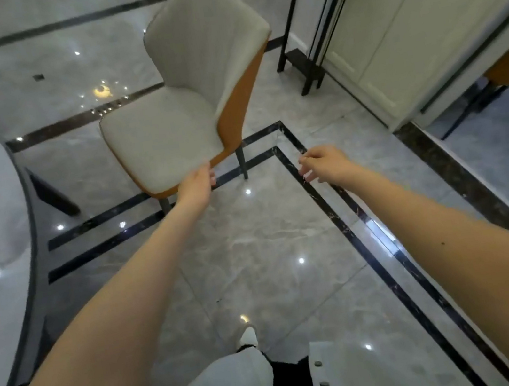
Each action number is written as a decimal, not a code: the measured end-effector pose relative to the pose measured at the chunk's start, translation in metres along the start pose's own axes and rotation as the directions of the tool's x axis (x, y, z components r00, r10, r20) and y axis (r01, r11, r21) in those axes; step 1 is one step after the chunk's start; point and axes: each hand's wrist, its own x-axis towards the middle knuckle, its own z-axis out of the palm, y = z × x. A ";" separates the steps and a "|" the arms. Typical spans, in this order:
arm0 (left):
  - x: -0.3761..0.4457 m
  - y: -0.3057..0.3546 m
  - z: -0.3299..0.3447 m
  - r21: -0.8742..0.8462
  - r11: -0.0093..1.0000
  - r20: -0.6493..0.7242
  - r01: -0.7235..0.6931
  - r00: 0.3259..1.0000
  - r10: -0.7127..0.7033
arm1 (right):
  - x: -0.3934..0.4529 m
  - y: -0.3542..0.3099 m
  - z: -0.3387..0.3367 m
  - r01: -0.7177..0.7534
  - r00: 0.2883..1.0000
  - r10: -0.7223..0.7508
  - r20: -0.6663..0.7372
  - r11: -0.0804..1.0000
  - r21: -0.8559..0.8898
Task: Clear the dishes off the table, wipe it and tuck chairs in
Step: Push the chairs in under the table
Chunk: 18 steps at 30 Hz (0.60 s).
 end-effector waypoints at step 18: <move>0.166 0.182 0.129 0.009 0.990 -0.346 0.139 0.930 -0.127 | 0.278 -0.040 -0.174 0.215 0.955 -0.204 0.217 0.976 -0.026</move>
